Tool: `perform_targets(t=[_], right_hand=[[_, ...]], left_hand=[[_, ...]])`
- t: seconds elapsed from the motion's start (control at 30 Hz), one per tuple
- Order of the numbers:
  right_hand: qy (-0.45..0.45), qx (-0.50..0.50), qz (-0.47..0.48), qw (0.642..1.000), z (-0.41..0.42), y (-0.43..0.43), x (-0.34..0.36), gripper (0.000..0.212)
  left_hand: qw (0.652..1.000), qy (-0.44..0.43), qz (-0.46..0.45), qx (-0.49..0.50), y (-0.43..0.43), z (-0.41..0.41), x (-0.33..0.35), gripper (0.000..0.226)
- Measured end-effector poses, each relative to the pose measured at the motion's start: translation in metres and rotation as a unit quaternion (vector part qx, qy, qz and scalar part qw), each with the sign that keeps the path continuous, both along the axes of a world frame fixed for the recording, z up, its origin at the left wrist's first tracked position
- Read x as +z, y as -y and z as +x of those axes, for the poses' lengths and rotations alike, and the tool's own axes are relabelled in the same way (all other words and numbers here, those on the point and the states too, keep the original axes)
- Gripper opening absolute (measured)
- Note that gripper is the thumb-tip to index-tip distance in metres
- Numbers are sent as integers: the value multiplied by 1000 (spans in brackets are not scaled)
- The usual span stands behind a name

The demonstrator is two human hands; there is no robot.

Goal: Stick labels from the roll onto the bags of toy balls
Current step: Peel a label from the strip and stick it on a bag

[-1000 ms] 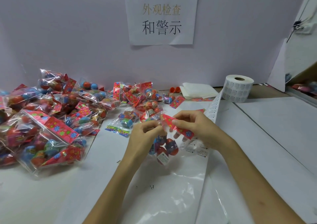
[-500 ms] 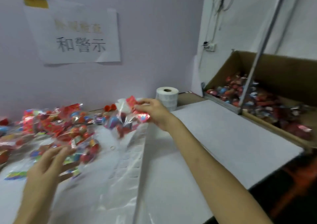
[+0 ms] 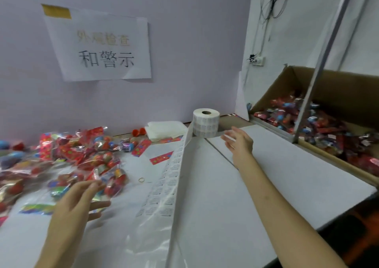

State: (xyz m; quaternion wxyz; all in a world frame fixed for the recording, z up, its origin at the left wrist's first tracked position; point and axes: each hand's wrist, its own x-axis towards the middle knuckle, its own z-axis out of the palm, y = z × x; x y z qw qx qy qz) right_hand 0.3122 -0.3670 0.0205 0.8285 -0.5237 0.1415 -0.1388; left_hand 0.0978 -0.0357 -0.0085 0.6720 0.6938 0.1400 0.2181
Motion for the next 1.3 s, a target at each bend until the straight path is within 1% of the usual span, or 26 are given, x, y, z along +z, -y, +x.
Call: perform_targets(t=[0.07,0.13,0.2,0.27,0.33,0.4,0.43,0.5,0.53,0.57,0.6,0.67,0.7,0.77,0.8,0.83,0.9,0.97,1.03,1.07,1.13,1.23,1.3], right_hand=[[29,55,-27,998,-7,-29,17,27],[73,121,-87,986,-20,-61,37,23],[123,186,-172,960,-33,-95,56,22],[158,250,-245,923,-44,-129,67,20],[156,308,-342,874,-53,-163,67,18],[123,343,-471,803,-58,-192,50,12],[100,355,-530,764,-60,-205,37,15],[57,361,-629,686,-64,-223,8,35],[42,352,-667,656,-66,-230,-5,43],[35,337,-693,637,-67,-235,-16,45],[35,323,-703,633,-69,-239,-24,45],[46,319,-686,653,-69,-244,-33,39],[49,329,-657,676,-69,-244,-33,31],[48,362,-558,745,-71,-239,-29,16],[42,379,-499,778,-73,-235,-26,16],[36,393,-446,803,-74,-230,-23,20],[38,403,-374,835,-78,-220,-17,27],[49,398,-304,864,-83,-212,-13,34],[50,389,-228,891,-88,-205,-10,41],[51,387,-196,899,-91,-202,-10,44],[60,401,-146,902,-97,-198,-8,44],[86,450,-93,884,-107,-197,-4,36],[99,480,-89,867,-114,-200,-3,36]], left_hand=[[1000,1,11,13,0,-2,1,12],[1000,-13,18,19,-1,-5,-1,12],[999,-31,25,12,-1,-6,-2,11],[998,-48,38,13,-3,-5,-3,11],[997,-50,49,15,-4,-5,-4,10],[997,-53,52,15,-5,-6,-4,10],[997,-57,55,15,-5,-6,-3,11],[996,-66,57,13,-6,-6,-4,13],[996,-68,54,12,-6,-6,-4,14],[996,-76,52,11,-6,-6,-4,14],[996,-77,46,10,-6,-5,-5,15],[996,-81,44,9,-6,-4,-6,15],[995,-85,45,8,-5,-4,-6,14],[995,-86,44,9,-5,-4,-6,14],[996,-82,41,11,-5,-4,-6,15],[996,-79,40,13,-5,-5,-5,15],[996,-76,47,15,-4,-5,-3,14],[996,-71,54,23,-4,-6,-3,17],[996,-62,47,43,-5,-7,-2,15],[996,-56,40,51,-5,-8,-1,12],[998,-47,10,50,-6,-9,2,7],[997,-42,-67,12,-5,-10,8,19],[994,-31,-107,-6,-4,-11,11,31]])
